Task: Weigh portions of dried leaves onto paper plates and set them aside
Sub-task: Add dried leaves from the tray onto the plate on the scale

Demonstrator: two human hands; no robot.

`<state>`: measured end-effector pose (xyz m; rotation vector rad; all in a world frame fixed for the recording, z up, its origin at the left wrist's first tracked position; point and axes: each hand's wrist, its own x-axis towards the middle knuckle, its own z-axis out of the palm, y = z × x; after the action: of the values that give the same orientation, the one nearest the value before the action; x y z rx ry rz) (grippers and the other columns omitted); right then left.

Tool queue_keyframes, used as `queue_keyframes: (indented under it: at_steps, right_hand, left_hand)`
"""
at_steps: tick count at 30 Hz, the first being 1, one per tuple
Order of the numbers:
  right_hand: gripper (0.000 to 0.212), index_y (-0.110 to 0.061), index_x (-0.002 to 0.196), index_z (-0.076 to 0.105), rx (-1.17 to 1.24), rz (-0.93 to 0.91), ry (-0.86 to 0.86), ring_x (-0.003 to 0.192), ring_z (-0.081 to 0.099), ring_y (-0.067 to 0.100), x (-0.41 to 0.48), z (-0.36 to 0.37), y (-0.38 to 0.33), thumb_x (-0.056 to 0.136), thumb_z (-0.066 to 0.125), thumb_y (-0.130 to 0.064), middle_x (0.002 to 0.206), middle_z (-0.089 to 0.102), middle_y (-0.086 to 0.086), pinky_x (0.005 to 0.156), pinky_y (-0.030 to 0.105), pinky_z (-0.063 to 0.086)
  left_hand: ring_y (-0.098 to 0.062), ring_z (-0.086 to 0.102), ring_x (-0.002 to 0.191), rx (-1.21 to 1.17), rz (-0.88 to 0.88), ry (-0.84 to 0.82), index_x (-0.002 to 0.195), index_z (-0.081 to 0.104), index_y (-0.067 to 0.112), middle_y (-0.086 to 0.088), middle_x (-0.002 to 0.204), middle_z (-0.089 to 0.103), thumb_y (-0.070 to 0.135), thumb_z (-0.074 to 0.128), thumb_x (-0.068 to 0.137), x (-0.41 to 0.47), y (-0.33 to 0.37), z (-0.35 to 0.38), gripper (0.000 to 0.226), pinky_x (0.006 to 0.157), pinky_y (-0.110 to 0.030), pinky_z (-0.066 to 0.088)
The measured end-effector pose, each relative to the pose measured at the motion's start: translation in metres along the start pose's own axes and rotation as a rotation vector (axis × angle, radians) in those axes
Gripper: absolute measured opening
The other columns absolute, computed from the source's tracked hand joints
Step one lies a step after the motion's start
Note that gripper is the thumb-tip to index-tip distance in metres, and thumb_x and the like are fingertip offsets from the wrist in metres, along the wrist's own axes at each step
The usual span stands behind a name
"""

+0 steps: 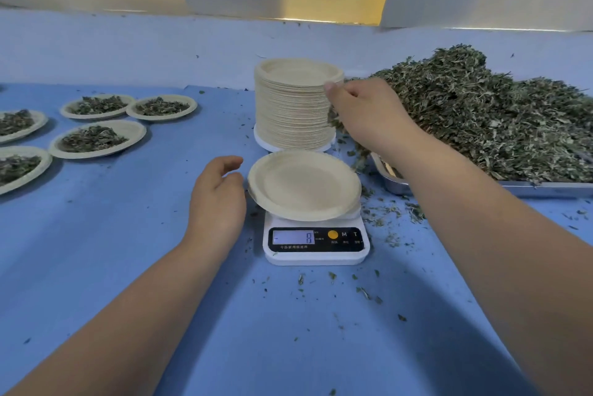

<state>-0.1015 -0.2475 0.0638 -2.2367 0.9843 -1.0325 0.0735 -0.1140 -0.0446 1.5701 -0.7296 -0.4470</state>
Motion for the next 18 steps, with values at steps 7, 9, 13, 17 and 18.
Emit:
queue_keyframes:
  at_steps: [7, 9, 13, 17, 18]
  right_hand:
    - [0.057, -0.019, 0.057, 0.024, 0.111, 0.003, -0.064, 0.039, 0.022, 0.01, -0.002, 0.023, -0.036, 0.105, 0.047, -0.038, 0.044, 0.021, -0.009, 0.05, 0.027, 0.021]
    - [0.057, -0.021, 0.056, 0.023, 0.172, 0.03, -0.065, 0.037, 0.02, 0.008, -0.002, 0.028, -0.041, 0.105, 0.047, -0.038, 0.042, 0.02, -0.013, 0.042, 0.024, 0.019]
    - [0.055, -0.025, 0.059, 0.02, 0.236, 0.059, -0.121, 0.041, 0.016, 0.009, -0.005, 0.039, -0.046, 0.103, 0.049, -0.041, 0.047, 0.016, -0.014, 0.038, 0.024, 0.016]
    - [0.05, -0.021, 0.063, 0.032, 0.19, 0.051, -0.197, 0.055, 0.039, 0.012, -0.007, 0.046, -0.04, 0.102, 0.05, -0.046, 0.052, 0.03, -0.007, 0.057, 0.026, 0.028]
    - [0.05, -0.021, 0.063, 0.032, 0.161, 0.042, -0.211, 0.056, 0.041, 0.011, -0.008, 0.047, -0.039, 0.102, 0.05, -0.047, 0.051, 0.03, -0.01, 0.054, 0.026, 0.027]
  left_hand:
    - [0.01, 0.061, 0.077, -0.048, 0.015, -0.036, 0.108, 0.064, 0.033, 0.014, 0.094, 0.064, 0.041, 0.037, 0.084, -0.004, 0.004, 0.004, 0.037, 0.086, -0.04, 0.056]
    - [0.01, 0.06, 0.079, -0.048, 0.011, -0.047, 0.108, 0.064, 0.032, 0.017, 0.096, 0.063, 0.042, 0.036, 0.084, -0.004, 0.004, 0.005, 0.038, 0.09, -0.044, 0.055]
    - [-0.006, 0.06, 0.102, -0.023, 0.012, -0.053, 0.104, 0.063, 0.034, 0.019, 0.101, 0.062, 0.045, 0.036, 0.083, -0.006, 0.007, 0.007, 0.036, 0.097, -0.047, 0.051]
    - [-0.004, 0.058, 0.101, -0.012, 0.01, -0.044, 0.11, 0.059, 0.033, 0.023, 0.101, 0.059, 0.047, 0.035, 0.083, -0.007, 0.01, 0.008, 0.039, 0.098, -0.047, 0.05]
    - [-0.003, 0.057, 0.101, -0.013, 0.008, -0.043, 0.112, 0.058, 0.033, 0.023, 0.101, 0.058, 0.048, 0.036, 0.084, -0.007, 0.01, 0.008, 0.04, 0.098, -0.047, 0.049]
